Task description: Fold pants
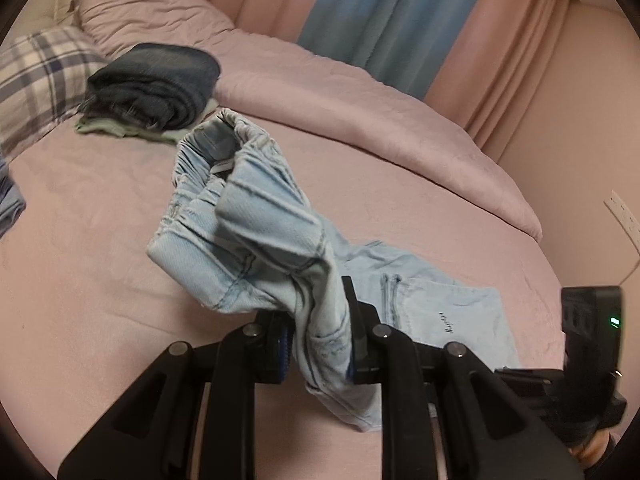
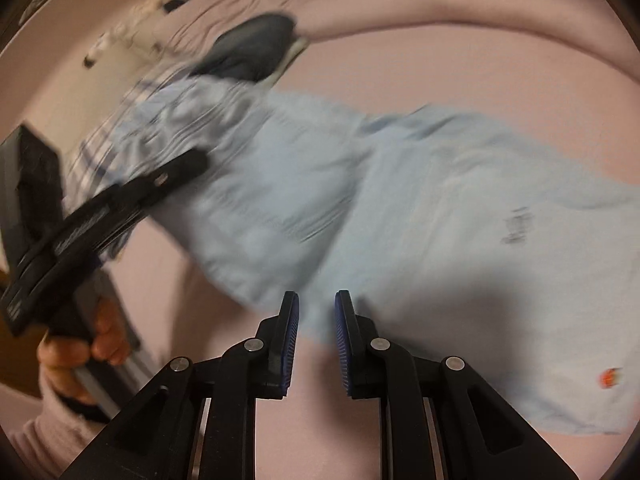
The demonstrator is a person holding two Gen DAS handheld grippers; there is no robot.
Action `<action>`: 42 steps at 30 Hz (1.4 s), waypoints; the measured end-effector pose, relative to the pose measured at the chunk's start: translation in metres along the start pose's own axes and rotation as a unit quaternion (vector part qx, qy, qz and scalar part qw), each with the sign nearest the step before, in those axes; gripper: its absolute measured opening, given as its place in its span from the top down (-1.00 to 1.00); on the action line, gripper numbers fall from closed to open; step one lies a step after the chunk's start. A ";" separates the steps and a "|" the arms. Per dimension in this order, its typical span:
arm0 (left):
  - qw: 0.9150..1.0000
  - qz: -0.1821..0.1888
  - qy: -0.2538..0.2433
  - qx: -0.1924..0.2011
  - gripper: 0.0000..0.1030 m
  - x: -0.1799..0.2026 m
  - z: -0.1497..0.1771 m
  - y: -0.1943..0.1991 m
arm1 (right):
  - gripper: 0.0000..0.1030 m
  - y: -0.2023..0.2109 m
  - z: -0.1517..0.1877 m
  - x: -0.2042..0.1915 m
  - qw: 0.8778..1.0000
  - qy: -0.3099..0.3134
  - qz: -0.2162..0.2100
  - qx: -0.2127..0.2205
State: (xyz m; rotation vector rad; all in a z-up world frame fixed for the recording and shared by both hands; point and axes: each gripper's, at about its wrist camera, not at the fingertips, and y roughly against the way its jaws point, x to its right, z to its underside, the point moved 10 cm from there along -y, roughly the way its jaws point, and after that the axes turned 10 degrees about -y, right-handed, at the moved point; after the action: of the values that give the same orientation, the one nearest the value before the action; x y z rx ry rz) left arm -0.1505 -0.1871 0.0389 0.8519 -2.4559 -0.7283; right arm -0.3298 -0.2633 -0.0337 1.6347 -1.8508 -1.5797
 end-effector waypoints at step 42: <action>0.961 0.112 -0.220 -0.127 -0.30 0.154 0.056 -0.073 | -0.40 0.042 -0.042 0.100 0.827 -0.385 -0.407 0.045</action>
State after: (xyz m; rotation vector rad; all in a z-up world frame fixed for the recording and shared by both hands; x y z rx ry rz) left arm -0.2599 -0.3200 -0.0128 0.3304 -2.6924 -1.2206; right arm -0.3596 -0.3752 -0.0296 2.2126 -1.5465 -2.8983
